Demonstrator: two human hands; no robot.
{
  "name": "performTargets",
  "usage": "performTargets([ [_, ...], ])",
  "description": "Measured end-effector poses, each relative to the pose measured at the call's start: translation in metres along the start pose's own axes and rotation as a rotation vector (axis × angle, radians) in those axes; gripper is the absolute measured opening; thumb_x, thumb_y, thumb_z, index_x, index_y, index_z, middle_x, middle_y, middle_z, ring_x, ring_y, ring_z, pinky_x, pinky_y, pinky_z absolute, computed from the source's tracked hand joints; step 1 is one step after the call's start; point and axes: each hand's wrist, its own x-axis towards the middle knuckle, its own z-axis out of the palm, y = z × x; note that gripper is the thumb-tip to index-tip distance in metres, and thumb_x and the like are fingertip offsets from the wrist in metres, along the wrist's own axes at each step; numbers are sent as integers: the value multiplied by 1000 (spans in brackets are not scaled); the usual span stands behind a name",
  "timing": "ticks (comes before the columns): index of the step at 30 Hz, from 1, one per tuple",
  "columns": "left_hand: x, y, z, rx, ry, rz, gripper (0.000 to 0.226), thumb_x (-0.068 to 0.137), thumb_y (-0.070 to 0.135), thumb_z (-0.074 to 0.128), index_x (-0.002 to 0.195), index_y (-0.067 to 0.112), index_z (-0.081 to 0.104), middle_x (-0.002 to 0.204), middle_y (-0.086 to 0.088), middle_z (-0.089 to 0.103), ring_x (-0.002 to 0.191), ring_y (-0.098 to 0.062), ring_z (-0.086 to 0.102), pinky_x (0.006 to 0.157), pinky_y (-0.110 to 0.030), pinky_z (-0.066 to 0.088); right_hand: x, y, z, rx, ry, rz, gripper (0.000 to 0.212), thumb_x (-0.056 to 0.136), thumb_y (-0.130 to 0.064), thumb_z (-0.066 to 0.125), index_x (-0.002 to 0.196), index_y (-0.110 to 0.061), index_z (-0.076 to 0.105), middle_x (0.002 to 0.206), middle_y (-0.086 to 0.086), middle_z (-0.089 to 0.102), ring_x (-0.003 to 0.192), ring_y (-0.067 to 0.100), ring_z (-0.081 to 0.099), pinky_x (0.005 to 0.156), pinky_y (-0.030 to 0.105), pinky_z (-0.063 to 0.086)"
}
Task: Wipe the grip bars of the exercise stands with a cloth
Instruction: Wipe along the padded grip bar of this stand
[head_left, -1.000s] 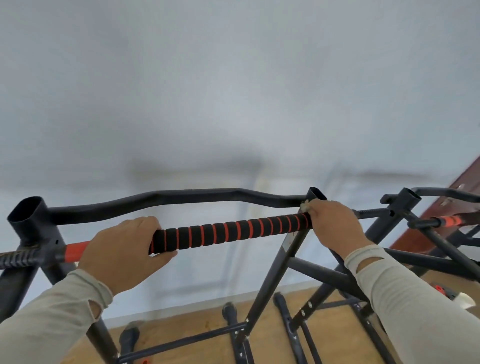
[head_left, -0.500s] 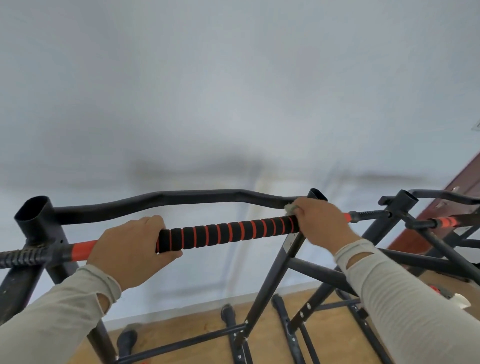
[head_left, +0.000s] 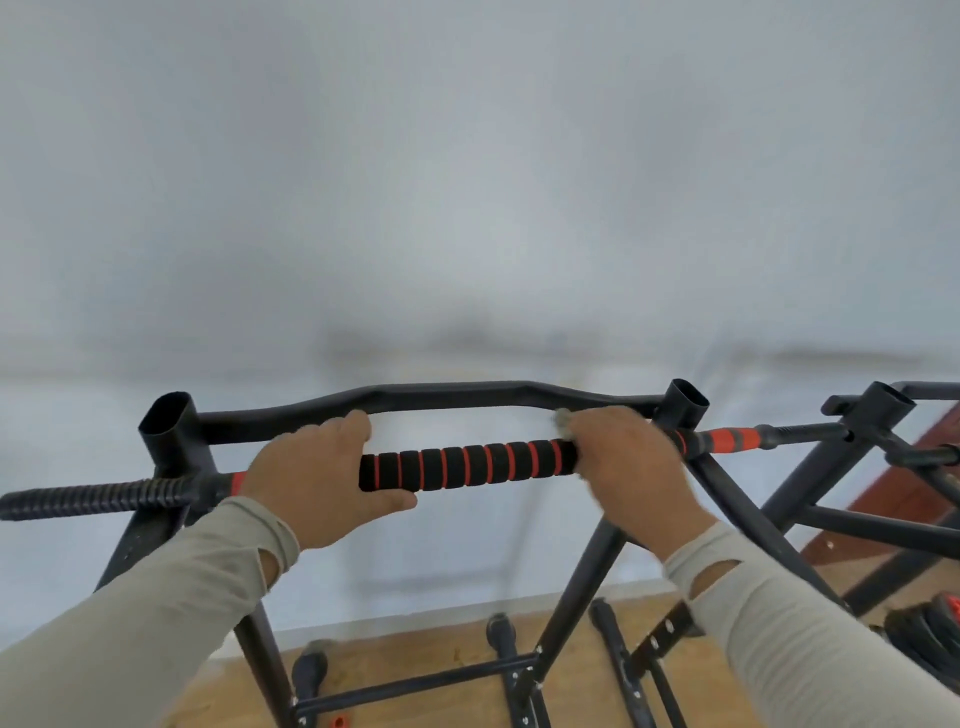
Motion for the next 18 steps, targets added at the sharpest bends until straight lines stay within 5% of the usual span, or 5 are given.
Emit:
performTargets([
  [4,-12,4,12,103,177,16,69,70,96,28,86,30,42,70,12,51,61,-5,53,68,-27,51,-6,38,-7,-124,-67,223,23,86,-11,67,101,-28,68,64,-17,42,69,12,54,62,24,48],
  [8,-7,2,8,68,116,-5,67,70,96,32,83,31,42,68,11,55,58,-3,54,62,-23,49,0,-32,3,58,37,230,19,92,-11,53,81,-26,59,70,-9,57,73,18,62,64,31,51],
  [11,-3,-1,2,59,33,6,62,71,90,47,86,30,45,70,12,57,62,-7,58,63,-27,49,7,-129,8,385,131,89,21,93,-13,49,78,-21,62,75,-2,63,74,24,59,69,38,50],
  [14,1,-6,1,173,-15,61,24,93,50,49,108,31,49,77,13,59,75,-15,64,68,-28,45,3,-198,8,552,190,-80,14,93,-18,55,92,-20,68,92,0,72,92,21,67,92,39,57],
  [18,8,-17,3,75,-5,54,28,90,52,52,98,29,38,69,12,56,61,-11,59,65,-30,52,3,-153,11,440,240,-252,19,94,-14,58,109,-19,69,112,-3,74,105,18,65,97,35,54],
])
